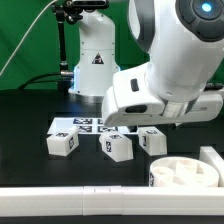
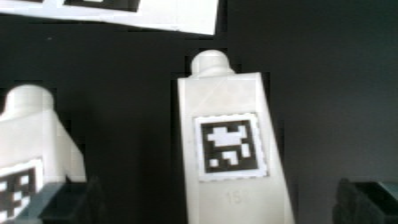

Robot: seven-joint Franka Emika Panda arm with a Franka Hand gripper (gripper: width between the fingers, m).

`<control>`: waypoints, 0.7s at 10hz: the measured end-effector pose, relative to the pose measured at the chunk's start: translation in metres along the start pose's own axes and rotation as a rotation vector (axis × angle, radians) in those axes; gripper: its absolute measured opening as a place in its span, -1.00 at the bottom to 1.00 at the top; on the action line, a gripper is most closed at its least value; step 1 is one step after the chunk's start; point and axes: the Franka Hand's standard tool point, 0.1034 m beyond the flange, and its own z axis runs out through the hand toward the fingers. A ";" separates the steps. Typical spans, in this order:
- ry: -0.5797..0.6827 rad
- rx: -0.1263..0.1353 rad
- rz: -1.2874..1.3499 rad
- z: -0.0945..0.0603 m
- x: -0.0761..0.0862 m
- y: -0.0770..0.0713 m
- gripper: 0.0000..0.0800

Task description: Assemble stool

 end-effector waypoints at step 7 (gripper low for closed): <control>-0.201 -0.001 -0.022 0.010 -0.001 -0.008 0.62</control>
Offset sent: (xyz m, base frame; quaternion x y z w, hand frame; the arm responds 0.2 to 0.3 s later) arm 0.0000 0.0000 0.0000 0.0000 0.0000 0.0000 1.0000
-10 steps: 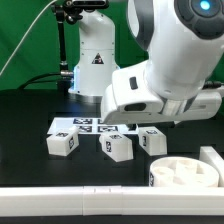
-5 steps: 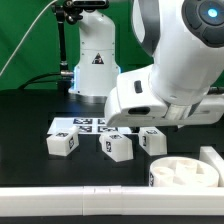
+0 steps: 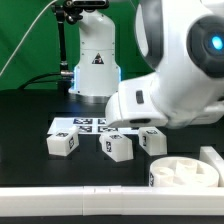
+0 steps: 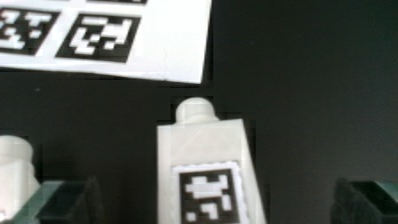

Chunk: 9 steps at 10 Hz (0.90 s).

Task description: Assemble stool

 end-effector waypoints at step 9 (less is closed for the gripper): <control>0.045 -0.010 -0.054 0.005 0.018 -0.010 0.62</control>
Offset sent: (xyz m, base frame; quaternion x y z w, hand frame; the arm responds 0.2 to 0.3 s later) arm 0.0000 0.0000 0.0000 0.0000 0.0000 0.0000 1.0000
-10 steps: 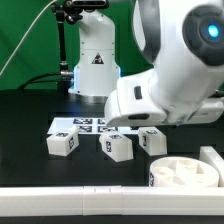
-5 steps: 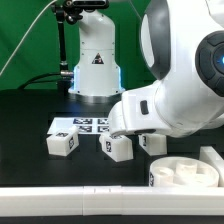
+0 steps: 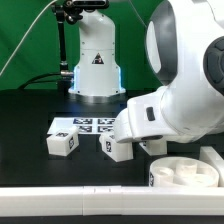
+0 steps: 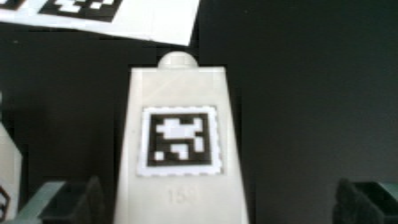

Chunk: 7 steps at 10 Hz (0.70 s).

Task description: Assemble stool

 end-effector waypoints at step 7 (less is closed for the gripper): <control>0.026 0.004 -0.009 0.007 0.011 0.002 0.56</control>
Offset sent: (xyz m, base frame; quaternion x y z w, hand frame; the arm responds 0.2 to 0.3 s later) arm -0.0034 -0.0052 -0.0142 -0.0081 0.0203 -0.0062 0.9997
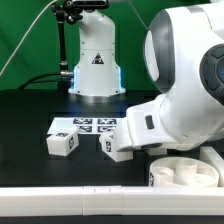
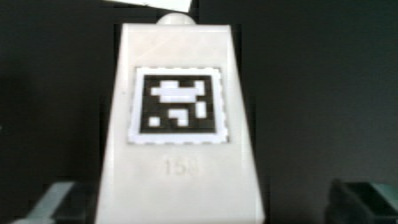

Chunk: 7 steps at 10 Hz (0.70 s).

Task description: Assemble stool

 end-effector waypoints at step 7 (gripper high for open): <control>-0.030 0.021 -0.052 -0.017 -0.018 -0.003 -0.10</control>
Offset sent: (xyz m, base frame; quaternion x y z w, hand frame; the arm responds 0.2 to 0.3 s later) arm 0.0026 -0.0008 0.0021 0.0017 -0.0011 -0.0039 1.0000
